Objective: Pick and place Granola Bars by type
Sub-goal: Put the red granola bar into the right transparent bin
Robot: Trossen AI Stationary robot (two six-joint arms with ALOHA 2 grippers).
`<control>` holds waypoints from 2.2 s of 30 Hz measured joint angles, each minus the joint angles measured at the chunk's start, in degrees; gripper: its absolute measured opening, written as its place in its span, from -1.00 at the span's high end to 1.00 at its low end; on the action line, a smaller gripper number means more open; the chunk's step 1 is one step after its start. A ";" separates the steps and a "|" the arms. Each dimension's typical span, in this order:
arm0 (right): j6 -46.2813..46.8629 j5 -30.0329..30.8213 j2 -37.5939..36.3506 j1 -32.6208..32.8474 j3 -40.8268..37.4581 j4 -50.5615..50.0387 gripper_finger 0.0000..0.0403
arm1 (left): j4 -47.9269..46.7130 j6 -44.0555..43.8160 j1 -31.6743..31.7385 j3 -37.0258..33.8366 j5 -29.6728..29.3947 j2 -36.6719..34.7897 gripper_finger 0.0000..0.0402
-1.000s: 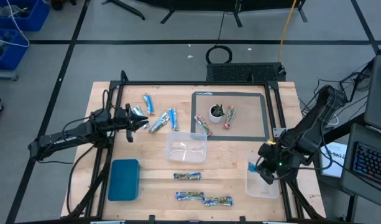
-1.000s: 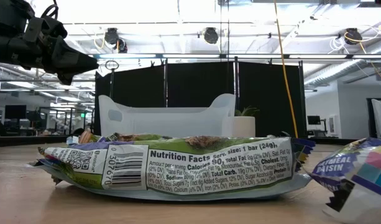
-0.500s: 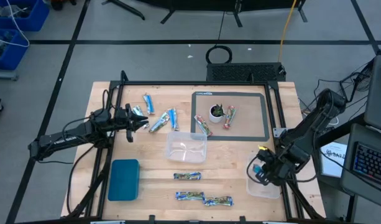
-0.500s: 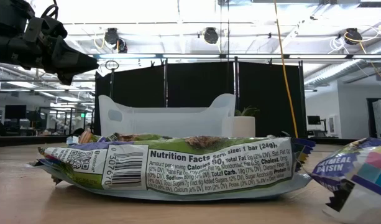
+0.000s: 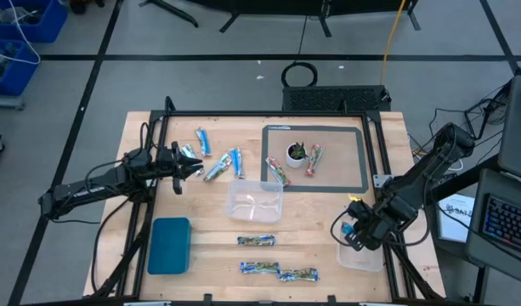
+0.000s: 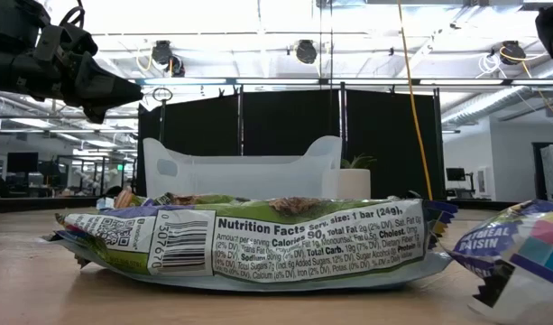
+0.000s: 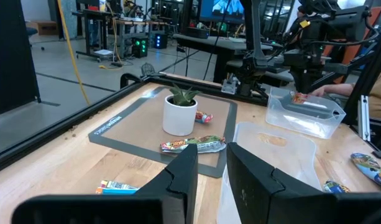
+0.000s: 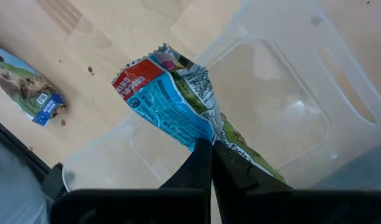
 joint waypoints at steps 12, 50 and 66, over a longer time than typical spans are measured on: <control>0.02 -0.62 -0.02 0.00 0.00 0.02 0.71 | 0.00 0.00 0.00 0.00 0.02 0.00 0.54; -79.12 4.04 8.86 -46.30 -0.81 41.66 0.45 | 0.00 0.01 0.00 0.00 0.02 0.01 0.54; -89.09 3.45 24.73 -49.46 -0.81 51.74 0.39 | 0.01 0.02 -0.01 -0.01 0.02 0.01 0.54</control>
